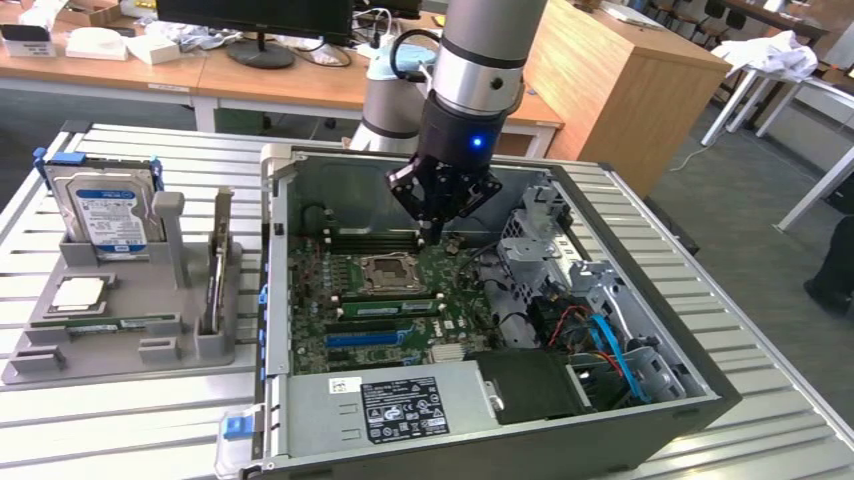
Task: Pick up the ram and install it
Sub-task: 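Press down the ram until it locks into place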
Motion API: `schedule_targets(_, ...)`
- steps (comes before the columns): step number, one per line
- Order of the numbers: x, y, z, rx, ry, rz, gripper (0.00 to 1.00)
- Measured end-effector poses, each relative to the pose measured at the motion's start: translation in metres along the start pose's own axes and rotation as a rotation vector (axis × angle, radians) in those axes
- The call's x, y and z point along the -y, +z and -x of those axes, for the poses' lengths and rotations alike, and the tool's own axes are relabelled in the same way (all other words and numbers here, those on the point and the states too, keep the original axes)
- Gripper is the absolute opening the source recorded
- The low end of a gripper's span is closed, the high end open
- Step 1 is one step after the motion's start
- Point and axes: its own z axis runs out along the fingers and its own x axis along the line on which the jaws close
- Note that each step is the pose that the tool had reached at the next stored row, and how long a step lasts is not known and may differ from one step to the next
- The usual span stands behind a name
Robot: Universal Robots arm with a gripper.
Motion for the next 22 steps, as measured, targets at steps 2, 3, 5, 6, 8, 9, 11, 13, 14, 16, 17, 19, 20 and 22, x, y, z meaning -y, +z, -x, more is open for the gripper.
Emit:
schedule_targets(2, 0.0000, 0.0000, 0.0000, 0.0000, 0.000, 0.0000, 0.10)
schedule_targets(3, 0.0000, 0.0000, 0.0000, 0.0000, 0.000, 0.0000, 0.10)
schedule_targets(5, 0.0000, 0.0000, 0.0000, 0.0000, 0.000, 0.0000, 0.10)
schedule_targets(6, 0.0000, 0.0000, 0.0000, 0.0001, 0.000, 0.0002, 0.10)
schedule_targets(8, 0.0000, 0.0000, 0.0000, 0.0000, 0.000, 0.0002, 0.10)
schedule_targets(9, 0.0000, 0.0000, 0.0000, 0.0001, 0.000, 0.0001, 0.10)
schedule_targets(11, 0.0000, -0.0001, -0.0001, 0.0000, 0.000, 0.0000, 0.10)
schedule_targets(13, -0.0004, -0.0002, -0.0007, -0.0001, 0.000, -0.0002, 0.10)
schedule_targets(14, -0.0005, -0.0001, -0.0011, -0.0001, 0.000, -0.0001, 0.10)
schedule_targets(16, -0.0008, -0.0001, -0.0020, 0.0000, 0.000, 0.0000, 0.10)
schedule_targets(17, -0.0008, -0.0001, -0.0021, 0.0000, 0.000, 0.0001, 0.10)
schedule_targets(19, -0.0011, -0.0001, -0.0026, -0.0001, 0.001, 0.0000, 0.10)
schedule_targets(20, -0.0012, -0.0001, -0.0030, 0.0000, 0.001, 0.0000, 0.10)
schedule_targets(22, -0.0019, -0.0001, -0.0041, -0.0001, 0.001, 0.0000, 0.10)
